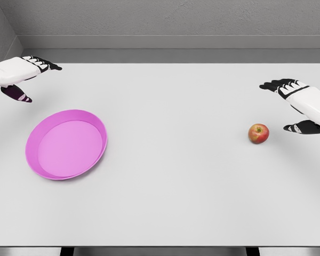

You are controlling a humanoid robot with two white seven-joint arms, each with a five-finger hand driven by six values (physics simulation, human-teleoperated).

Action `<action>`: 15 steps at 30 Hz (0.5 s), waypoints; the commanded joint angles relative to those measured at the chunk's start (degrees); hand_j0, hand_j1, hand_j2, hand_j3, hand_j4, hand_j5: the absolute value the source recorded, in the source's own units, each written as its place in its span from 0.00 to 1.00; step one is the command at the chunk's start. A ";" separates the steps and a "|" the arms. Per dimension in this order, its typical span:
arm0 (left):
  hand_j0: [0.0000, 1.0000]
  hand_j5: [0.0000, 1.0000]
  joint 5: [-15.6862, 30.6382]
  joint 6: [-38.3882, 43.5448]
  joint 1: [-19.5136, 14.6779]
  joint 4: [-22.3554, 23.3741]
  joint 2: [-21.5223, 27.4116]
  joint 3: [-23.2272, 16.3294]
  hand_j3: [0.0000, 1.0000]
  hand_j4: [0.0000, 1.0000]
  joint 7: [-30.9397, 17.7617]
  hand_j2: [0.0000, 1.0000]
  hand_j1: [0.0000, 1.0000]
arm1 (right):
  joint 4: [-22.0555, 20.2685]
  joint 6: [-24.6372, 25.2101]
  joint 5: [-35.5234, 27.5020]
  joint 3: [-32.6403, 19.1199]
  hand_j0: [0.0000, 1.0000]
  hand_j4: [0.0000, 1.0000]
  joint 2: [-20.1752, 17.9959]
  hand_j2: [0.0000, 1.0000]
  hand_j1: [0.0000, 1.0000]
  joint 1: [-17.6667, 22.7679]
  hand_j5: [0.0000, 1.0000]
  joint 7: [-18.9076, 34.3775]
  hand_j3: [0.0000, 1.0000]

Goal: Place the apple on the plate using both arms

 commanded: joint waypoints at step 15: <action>1.00 1.00 -0.56 0.10 0.88 -3.24 0.36 0.70 1.00 1.00 -0.37 1.00 1.00 | -0.04 -0.34 -0.93 3.20 1.00 1.00 4.31 1.00 1.00 -6.76 1.00 7.94 1.00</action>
